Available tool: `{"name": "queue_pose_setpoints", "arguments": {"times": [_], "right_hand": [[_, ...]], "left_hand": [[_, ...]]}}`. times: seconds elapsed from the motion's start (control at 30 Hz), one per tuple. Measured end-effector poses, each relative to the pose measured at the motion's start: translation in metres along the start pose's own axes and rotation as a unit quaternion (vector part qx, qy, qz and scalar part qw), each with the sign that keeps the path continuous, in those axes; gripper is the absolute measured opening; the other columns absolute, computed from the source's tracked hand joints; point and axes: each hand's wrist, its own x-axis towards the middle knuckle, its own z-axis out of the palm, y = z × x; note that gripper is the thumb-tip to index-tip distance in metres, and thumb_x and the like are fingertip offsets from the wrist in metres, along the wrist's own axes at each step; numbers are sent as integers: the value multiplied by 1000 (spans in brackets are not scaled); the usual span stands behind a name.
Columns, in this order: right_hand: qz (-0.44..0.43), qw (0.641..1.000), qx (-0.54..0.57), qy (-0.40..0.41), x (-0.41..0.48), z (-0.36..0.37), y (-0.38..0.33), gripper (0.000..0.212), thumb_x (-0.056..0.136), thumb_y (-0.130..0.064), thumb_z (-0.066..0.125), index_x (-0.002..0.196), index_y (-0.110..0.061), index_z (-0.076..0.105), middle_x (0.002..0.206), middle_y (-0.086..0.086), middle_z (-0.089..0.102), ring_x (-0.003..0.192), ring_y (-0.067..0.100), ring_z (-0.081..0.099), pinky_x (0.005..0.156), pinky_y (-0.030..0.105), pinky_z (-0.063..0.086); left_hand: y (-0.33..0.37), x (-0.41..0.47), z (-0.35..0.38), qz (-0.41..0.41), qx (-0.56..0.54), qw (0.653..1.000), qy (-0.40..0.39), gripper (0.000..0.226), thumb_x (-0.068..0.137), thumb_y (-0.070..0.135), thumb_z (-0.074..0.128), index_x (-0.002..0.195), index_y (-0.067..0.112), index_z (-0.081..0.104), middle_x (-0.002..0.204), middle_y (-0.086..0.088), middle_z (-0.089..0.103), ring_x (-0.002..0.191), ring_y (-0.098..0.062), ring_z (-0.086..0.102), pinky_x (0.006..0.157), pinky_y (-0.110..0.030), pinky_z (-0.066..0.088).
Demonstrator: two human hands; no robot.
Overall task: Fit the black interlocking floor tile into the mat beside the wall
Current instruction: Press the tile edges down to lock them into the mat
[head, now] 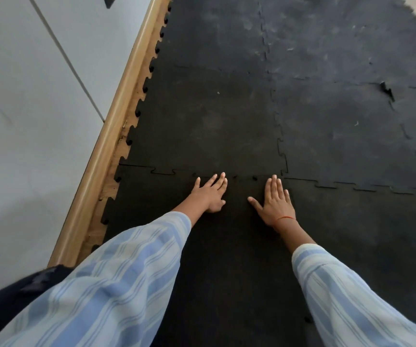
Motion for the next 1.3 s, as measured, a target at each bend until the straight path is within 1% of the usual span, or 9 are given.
{"name": "queue_pose_setpoints", "arguments": {"times": [0.2, 0.4, 0.63, 0.7, 0.83, 0.9, 1.03, 1.2, 1.3], "right_hand": [[9, 1000, 16, -19, -2, 5, 24, 69, 100, -49, 17, 150, -14, -14, 159, 2, -24, 147, 17, -19, 120, 40, -6], [10, 1000, 19, -6, 3, 20, 28, 66, 99, -49, 9, 147, -15, -20, 156, 1, -29, 144, 16, -25, 117, 41, -13], [13, 995, 78, -63, 27, 1, 33, 69, 100, -49, 15, 148, -14, -20, 156, 3, -31, 144, 17, -26, 118, 44, -10], [9, 995, 87, -49, 19, 4, 34, 70, 99, -50, 16, 148, -14, -19, 157, 2, -29, 145, 16, -24, 119, 42, -9], [46, 994, 98, 15, -39, 41, 38, 70, 99, -51, 14, 149, -12, -17, 157, 1, -27, 145, 14, -23, 118, 36, -10], [55, 994, 95, 17, -60, 50, 40, 67, 100, -48, 13, 149, -13, -15, 158, 2, -24, 145, 14, -21, 117, 36, -11], [62, 995, 79, -2, -64, 47, 46, 63, 101, -44, 12, 150, -14, -13, 159, 0, -22, 146, 14, -19, 119, 40, -8], [54, 996, 59, -33, -56, 46, 53, 65, 100, -48, 12, 149, -16, -15, 158, -3, -24, 146, 12, -20, 118, 43, -8], [50, 995, 79, -34, -54, 45, 57, 66, 99, -50, 14, 149, -17, -15, 158, -4, -25, 146, 12, -20, 119, 42, -6]], "left_hand": [[45, 19, 2, 86, 9, 996, 32, 67, 105, 33, 31, 154, 19, -12, 159, 6, -26, 148, -17, -18, 116, -57, -4], [60, 34, 16, 64, 13, 997, 38, 64, 104, 40, 23, 153, 22, -17, 156, 9, -32, 145, -17, -27, 112, -62, -11], [63, 35, 10, 55, 10, 998, 21, 66, 104, 41, 23, 152, 24, -19, 155, 11, -34, 144, -17, -28, 113, -60, -11], [62, 34, 8, 53, 3, 998, 14, 66, 104, 41, 23, 152, 25, -19, 155, 11, -35, 144, -16, -28, 113, -60, -11], [63, 32, 6, 47, 15, 999, 10, 67, 104, 40, 26, 152, 24, -17, 156, 10, -33, 146, -18, -26, 115, -60, -7], [69, 30, 6, 72, 48, 996, 18, 68, 104, 37, 28, 153, 22, -16, 158, 8, -30, 147, -19, -22, 115, -59, -5], [93, 34, 8, 177, 116, 977, 29, 68, 104, 34, 31, 154, 20, -13, 160, 7, -24, 149, -15, -15, 117, -57, -1], [104, 43, 10, 175, 119, 977, 5, 66, 104, 37, 27, 153, 23, -14, 158, 9, -27, 147, -14, -20, 116, -57, -5], [105, 43, 7, 168, 128, 977, -2, 66, 104, 39, 27, 153, 24, -15, 158, 11, -28, 147, -14, -20, 117, -56, -4]]}}
